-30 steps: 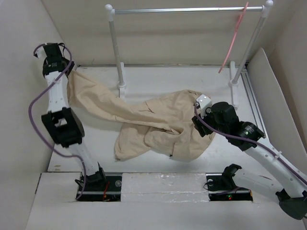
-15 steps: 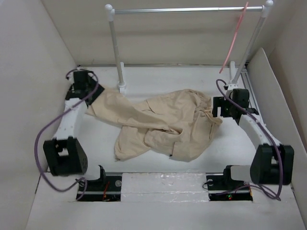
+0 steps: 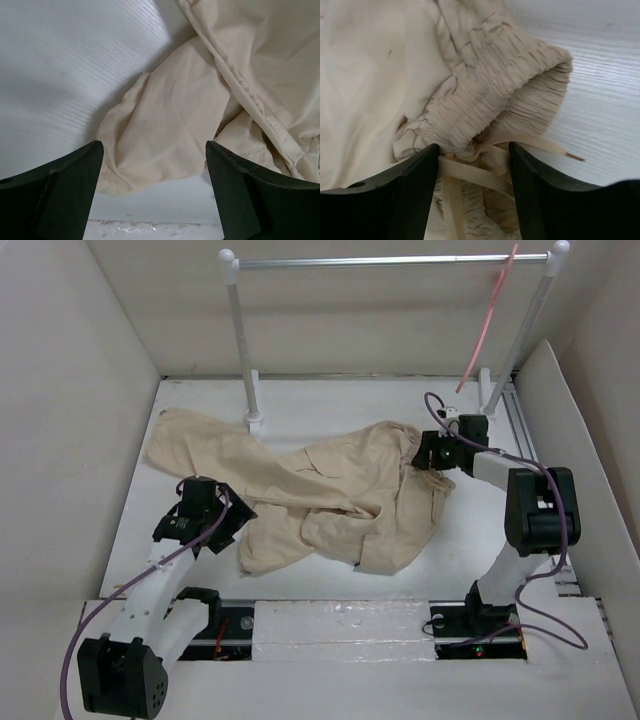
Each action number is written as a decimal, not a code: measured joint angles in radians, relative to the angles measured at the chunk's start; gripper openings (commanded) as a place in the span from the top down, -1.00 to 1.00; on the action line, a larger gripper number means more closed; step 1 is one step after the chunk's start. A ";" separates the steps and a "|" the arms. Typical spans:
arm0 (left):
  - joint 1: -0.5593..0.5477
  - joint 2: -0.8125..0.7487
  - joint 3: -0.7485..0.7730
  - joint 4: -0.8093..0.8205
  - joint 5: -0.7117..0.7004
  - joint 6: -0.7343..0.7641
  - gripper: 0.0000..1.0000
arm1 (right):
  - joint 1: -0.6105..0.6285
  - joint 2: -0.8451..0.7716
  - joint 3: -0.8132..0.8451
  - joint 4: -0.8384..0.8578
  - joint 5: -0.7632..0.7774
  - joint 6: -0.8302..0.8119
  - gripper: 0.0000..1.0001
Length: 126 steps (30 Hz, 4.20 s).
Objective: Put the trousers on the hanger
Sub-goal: Flatten out the trousers at the center of the board, then fold the trousers at the center of the board.
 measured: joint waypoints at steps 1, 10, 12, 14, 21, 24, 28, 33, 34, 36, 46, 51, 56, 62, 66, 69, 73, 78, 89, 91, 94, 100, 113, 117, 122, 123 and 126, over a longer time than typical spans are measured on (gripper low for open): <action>0.000 -0.006 -0.005 -0.001 0.010 -0.009 -0.58 | 0.008 0.008 0.001 0.013 -0.001 0.010 0.29; -0.007 0.017 -0.038 0.005 0.056 -0.035 -0.21 | -0.122 -0.076 -0.055 0.043 0.027 0.105 1.00; -0.040 0.044 -0.038 0.007 0.042 -0.040 -0.20 | -0.206 -0.134 -0.054 0.033 0.058 0.114 1.00; -0.107 0.094 -0.038 0.013 0.033 -0.048 -0.20 | -0.275 -0.179 -0.025 0.009 0.090 0.122 0.93; -0.361 0.238 0.025 -0.036 -0.098 -0.101 -0.34 | -0.274 -0.210 0.148 -0.109 0.131 0.075 -0.80; -0.387 0.232 0.056 -0.035 -0.128 -0.127 -0.35 | -0.206 -0.307 0.118 -0.162 0.139 0.060 -0.82; -0.412 0.231 0.043 -0.005 -0.123 -0.172 -0.26 | -0.069 -0.505 0.029 -0.194 0.134 0.049 -0.80; -0.527 0.333 0.023 0.043 -0.099 -0.232 0.62 | -0.001 -0.663 -0.065 -0.229 0.110 0.036 -0.80; -0.538 0.355 0.018 0.056 -0.088 -0.240 1.00 | -0.001 -0.688 -0.091 -0.240 0.108 0.034 -0.80; -0.541 0.380 0.016 0.065 -0.079 -0.248 1.00 | 0.000 -0.732 -0.145 -0.279 0.105 0.016 -0.80; -0.444 0.075 0.518 -0.243 -0.373 -0.203 1.00 | -0.011 -1.017 -0.276 -0.543 0.107 -0.060 -0.79; -0.355 -0.082 0.750 -0.381 -0.545 -0.167 1.00 | -0.011 -1.012 -0.280 -0.630 0.121 -0.071 -0.85; -0.353 -0.096 0.847 -0.482 -0.639 -0.132 1.00 | -0.036 -0.964 -0.280 -0.686 0.144 -0.073 -0.88; -0.353 -0.117 0.871 -0.528 -0.768 -0.118 1.00 | -0.144 -0.905 -0.285 -0.682 0.172 -0.041 -0.88; -0.353 -0.196 0.743 -0.557 -0.805 -0.146 1.00 | -0.254 -0.818 -0.290 -0.636 0.187 -0.009 -0.86; -0.353 -0.197 0.743 -0.580 -0.829 -0.154 1.00 | -0.394 -0.687 -0.289 -0.565 0.190 0.013 -0.82; -0.353 -0.193 0.792 -0.575 -0.866 -0.153 1.00 | -0.488 -0.496 -0.288 -0.427 0.147 0.038 -0.74; -0.353 -0.249 0.775 -0.559 -0.869 -0.145 1.00 | -0.492 -0.364 -0.291 -0.295 0.042 0.050 -0.72; -0.353 -0.262 0.727 -0.554 -0.887 -0.123 1.00 | -0.479 -0.321 -0.297 -0.123 -0.031 0.091 0.43; -0.354 -0.262 0.727 -0.553 -0.922 -0.114 1.00 | -0.478 -0.304 -0.301 -0.127 -0.029 0.095 0.84; -0.353 -0.258 0.726 -0.536 -0.992 -0.091 1.00 | -0.478 -0.360 -0.322 -0.163 -0.019 0.090 1.00; -0.353 -0.222 0.726 -0.436 -1.140 -0.020 1.00 | -0.450 -0.781 -0.320 -0.441 0.058 0.021 1.00; -0.353 -0.264 0.824 -0.281 -1.304 0.211 1.00 | -0.142 -0.934 0.080 -1.051 0.373 -0.099 1.00; -0.351 -0.294 0.675 -0.256 -1.280 0.187 1.00 | -0.097 -0.976 0.175 -1.071 0.422 -0.113 1.00; -0.349 -0.101 0.572 -0.225 -1.202 0.159 1.00 | -0.093 -0.982 0.077 -1.070 0.384 -0.112 1.00; -0.331 -0.035 0.579 -0.191 -1.181 0.174 1.00 | -0.092 -0.974 0.060 -1.078 0.381 -0.112 1.00; -0.163 0.132 0.609 -0.078 -1.047 0.228 1.00 | -0.084 -0.945 0.050 -1.083 0.383 -0.115 1.00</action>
